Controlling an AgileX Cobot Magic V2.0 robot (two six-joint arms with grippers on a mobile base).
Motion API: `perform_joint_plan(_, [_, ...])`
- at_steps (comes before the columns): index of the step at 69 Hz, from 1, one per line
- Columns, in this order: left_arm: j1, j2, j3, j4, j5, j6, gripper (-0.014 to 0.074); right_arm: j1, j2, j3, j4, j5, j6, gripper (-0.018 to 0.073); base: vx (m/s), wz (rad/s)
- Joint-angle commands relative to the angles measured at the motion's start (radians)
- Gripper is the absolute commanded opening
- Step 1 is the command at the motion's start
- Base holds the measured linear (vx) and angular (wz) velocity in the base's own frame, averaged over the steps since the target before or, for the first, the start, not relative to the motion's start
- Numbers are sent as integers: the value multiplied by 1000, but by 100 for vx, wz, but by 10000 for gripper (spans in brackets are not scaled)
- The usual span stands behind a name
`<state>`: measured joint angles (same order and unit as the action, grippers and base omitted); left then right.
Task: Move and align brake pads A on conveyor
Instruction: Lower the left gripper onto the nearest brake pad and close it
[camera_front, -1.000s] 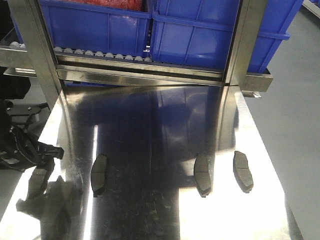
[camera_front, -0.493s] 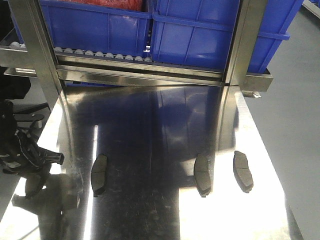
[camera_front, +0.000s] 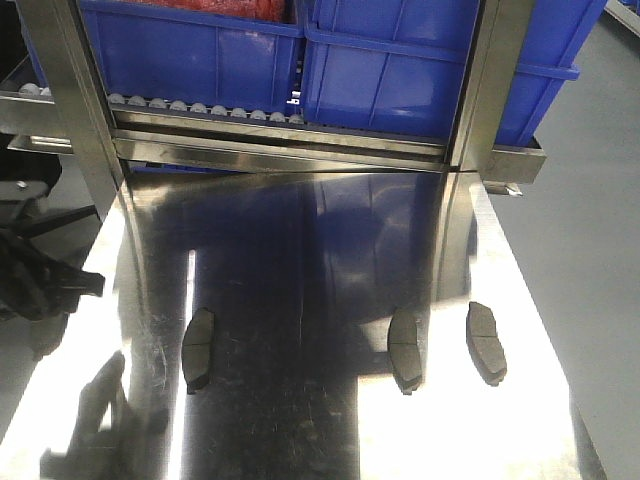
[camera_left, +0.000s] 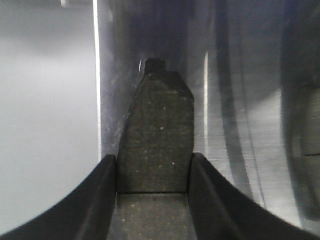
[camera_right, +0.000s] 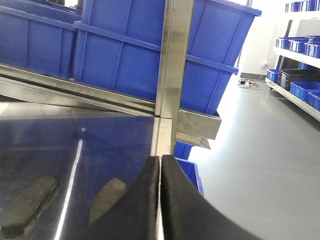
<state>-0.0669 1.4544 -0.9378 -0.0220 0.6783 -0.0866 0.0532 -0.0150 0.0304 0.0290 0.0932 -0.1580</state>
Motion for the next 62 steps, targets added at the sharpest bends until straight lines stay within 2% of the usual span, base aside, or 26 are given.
perform_joint_plan(1, [-6,-147,17,-3,-74,0,-6,-4,-11,3,-4,-76,-3,-10,0,0])
perform_joint_plan(15, [-6,-386,126,-6,-153,28,-6,-4,-11,3,-4,-76,-3,-10,0,0])
perform_joint_plan(38, [-6,-778,349,-7,-362,27,-6,-4,-11,3,-4,-76,-3,-10,0,0])
perform_joint_plan(62, [-6,-1007,465,-14,-366,26,-6,-4,-11,3,-4,-76,-3,-10,0,0])
